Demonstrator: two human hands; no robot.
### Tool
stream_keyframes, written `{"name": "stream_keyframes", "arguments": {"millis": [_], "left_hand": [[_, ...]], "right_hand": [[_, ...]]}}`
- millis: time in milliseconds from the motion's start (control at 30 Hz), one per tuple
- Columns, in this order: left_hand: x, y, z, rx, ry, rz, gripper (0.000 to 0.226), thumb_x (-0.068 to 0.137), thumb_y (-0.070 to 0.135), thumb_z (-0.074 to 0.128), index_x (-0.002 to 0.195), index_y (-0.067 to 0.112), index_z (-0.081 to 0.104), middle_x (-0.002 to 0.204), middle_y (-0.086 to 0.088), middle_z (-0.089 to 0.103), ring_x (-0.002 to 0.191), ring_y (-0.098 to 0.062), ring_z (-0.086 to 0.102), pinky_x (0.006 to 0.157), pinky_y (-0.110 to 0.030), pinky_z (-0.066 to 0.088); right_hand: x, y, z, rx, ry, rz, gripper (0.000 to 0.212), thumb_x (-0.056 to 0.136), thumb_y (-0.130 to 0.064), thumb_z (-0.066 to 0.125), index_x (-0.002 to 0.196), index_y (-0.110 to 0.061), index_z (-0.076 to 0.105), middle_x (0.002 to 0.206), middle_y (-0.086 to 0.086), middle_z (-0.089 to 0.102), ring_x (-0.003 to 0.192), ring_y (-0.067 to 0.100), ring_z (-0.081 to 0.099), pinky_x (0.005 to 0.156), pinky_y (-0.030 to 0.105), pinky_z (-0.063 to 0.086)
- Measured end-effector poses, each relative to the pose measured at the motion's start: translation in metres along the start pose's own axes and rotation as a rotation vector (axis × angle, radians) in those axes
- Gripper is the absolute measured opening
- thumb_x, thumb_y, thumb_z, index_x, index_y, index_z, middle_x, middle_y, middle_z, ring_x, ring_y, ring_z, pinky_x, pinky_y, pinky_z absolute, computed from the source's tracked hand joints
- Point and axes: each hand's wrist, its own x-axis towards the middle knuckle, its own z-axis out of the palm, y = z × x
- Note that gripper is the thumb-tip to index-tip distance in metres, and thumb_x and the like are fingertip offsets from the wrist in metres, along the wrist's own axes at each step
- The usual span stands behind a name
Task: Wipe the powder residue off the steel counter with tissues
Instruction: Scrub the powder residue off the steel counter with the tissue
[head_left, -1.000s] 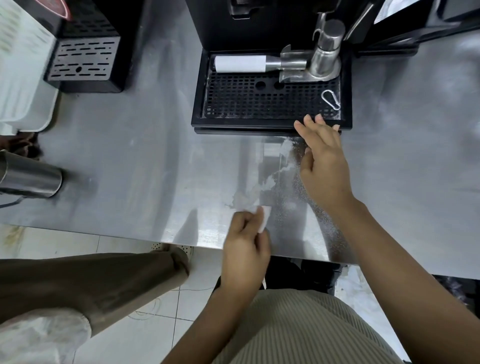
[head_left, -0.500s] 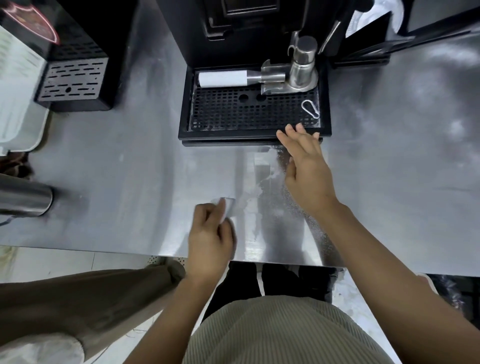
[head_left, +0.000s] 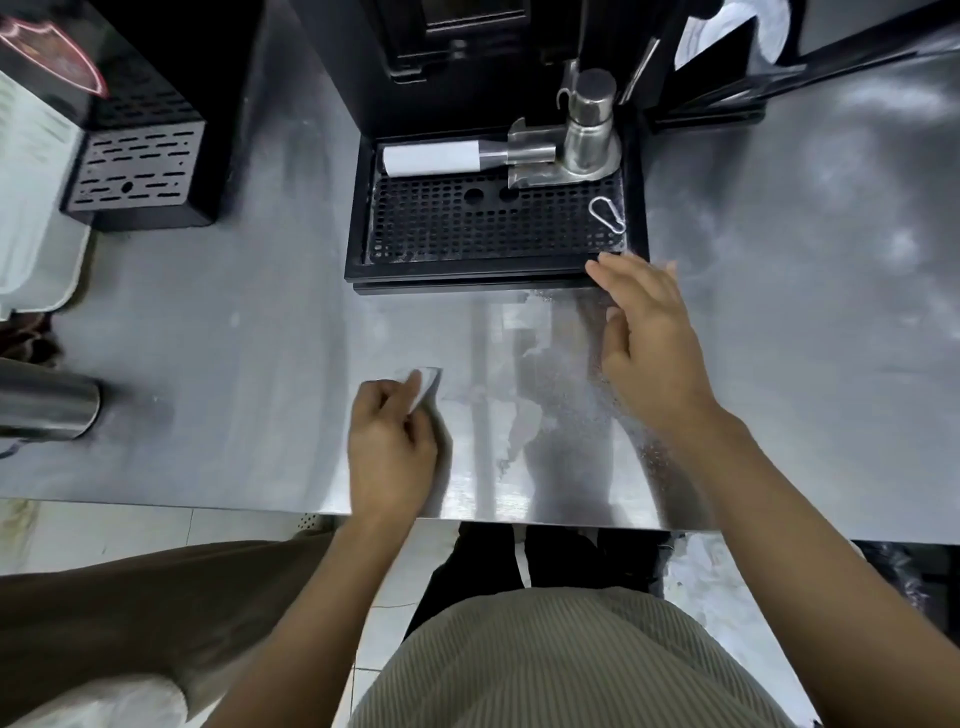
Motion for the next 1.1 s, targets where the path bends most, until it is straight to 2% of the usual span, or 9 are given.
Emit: {"name": "stream_keyframes", "arguments": {"millis": [133, 267, 367, 500, 733, 800, 867, 967, 1100], "left_hand": [[-0.017, 0.035, 0.023, -0.122, -0.082, 0.077, 0.033, 0.086, 0.0, 0.052, 0.115, 0.002, 0.066, 0.094, -0.007, 0.053, 0.078, -0.017, 0.056, 0.074, -0.015, 0.043], [-0.021, 0.061, 0.028, -0.228, -0.234, 0.147, 0.034, 0.084, -0.005, 0.057, 0.113, 0.006, 0.069, 0.096, -0.005, 0.057, 0.079, 0.0, 0.053, 0.076, 0.001, 0.035], [0.0, 0.051, 0.011, -0.268, -0.092, 0.021, 0.03, 0.085, -0.005, 0.059, 0.111, 0.006, 0.07, 0.094, -0.003, 0.058, 0.073, 0.006, 0.054, 0.07, 0.001, 0.037], [0.026, 0.019, 0.003, -0.054, 0.003, -0.033, 0.035, 0.086, -0.009, 0.052, 0.116, 0.004, 0.066, 0.1, -0.006, 0.051, 0.07, -0.005, 0.05, 0.074, 0.003, 0.034], [-0.007, 0.075, 0.044, -0.115, -0.266, 0.241, 0.027, 0.091, -0.001, 0.05, 0.116, 0.0, 0.06, 0.1, -0.003, 0.046, 0.088, -0.018, 0.05, 0.081, -0.024, 0.044], [-0.008, 0.082, 0.047, -0.174, -0.334, 0.276, 0.03, 0.089, -0.003, 0.052, 0.117, 0.0, 0.062, 0.098, -0.003, 0.047, 0.086, -0.013, 0.051, 0.082, -0.019, 0.044], [0.005, 0.078, 0.04, -0.226, -0.266, 0.212, 0.028, 0.087, -0.005, 0.055, 0.112, -0.002, 0.066, 0.097, -0.005, 0.051, 0.084, -0.008, 0.05, 0.084, -0.008, 0.04], [0.04, 0.057, 0.027, -0.098, -0.061, 0.093, 0.032, 0.085, -0.007, 0.055, 0.115, -0.001, 0.066, 0.097, -0.005, 0.05, 0.08, -0.01, 0.049, 0.082, -0.003, 0.035], [0.062, 0.051, 0.03, -0.004, -0.076, -0.008, 0.026, 0.093, 0.0, 0.045, 0.111, -0.003, 0.064, 0.094, 0.005, 0.041, 0.073, -0.001, 0.041, 0.075, 0.006, 0.029]], "right_hand": [[-0.002, 0.005, -0.006, -0.063, -0.011, 0.007, 0.054, 0.087, 0.011, 0.044, 0.138, -0.005, 0.053, 0.145, 0.01, 0.05, 0.141, 0.024, 0.035, 0.12, 0.024, -0.008], [0.0, 0.007, -0.008, -0.068, -0.015, -0.002, 0.055, 0.085, 0.008, 0.043, 0.137, -0.006, 0.054, 0.143, 0.011, 0.051, 0.14, 0.025, 0.038, 0.118, 0.018, -0.012], [0.0, 0.007, -0.009, -0.048, -0.021, 0.003, 0.056, 0.085, 0.011, 0.043, 0.137, -0.007, 0.055, 0.143, 0.009, 0.051, 0.14, 0.024, 0.037, 0.117, 0.017, -0.012], [-0.001, 0.008, -0.009, -0.04, -0.026, -0.002, 0.058, 0.085, 0.014, 0.043, 0.138, -0.006, 0.053, 0.145, 0.011, 0.05, 0.143, 0.025, 0.035, 0.118, 0.022, -0.014], [-0.002, 0.011, -0.009, -0.047, -0.047, -0.019, 0.061, 0.083, 0.01, 0.037, 0.14, -0.007, 0.05, 0.148, 0.009, 0.047, 0.145, 0.021, 0.032, 0.119, 0.03, -0.015], [-0.002, 0.011, -0.011, -0.015, -0.055, -0.008, 0.061, 0.085, 0.012, 0.041, 0.142, -0.009, 0.049, 0.148, 0.007, 0.047, 0.145, 0.018, 0.031, 0.12, 0.033, -0.012], [-0.002, 0.009, -0.016, 0.021, -0.015, -0.002, 0.058, 0.087, 0.011, 0.044, 0.141, -0.009, 0.05, 0.144, 0.006, 0.051, 0.141, 0.018, 0.035, 0.12, 0.028, -0.011], [-0.001, 0.01, -0.024, -0.019, 0.039, -0.008, 0.052, 0.089, 0.005, 0.045, 0.139, -0.008, 0.053, 0.139, 0.007, 0.053, 0.134, 0.022, 0.042, 0.121, 0.029, -0.008], [0.0, 0.01, -0.023, -0.097, 0.015, 0.016, 0.051, 0.087, 0.009, 0.046, 0.137, -0.002, 0.053, 0.132, 0.015, 0.057, 0.127, 0.027, 0.05, 0.121, 0.033, -0.006]]}}
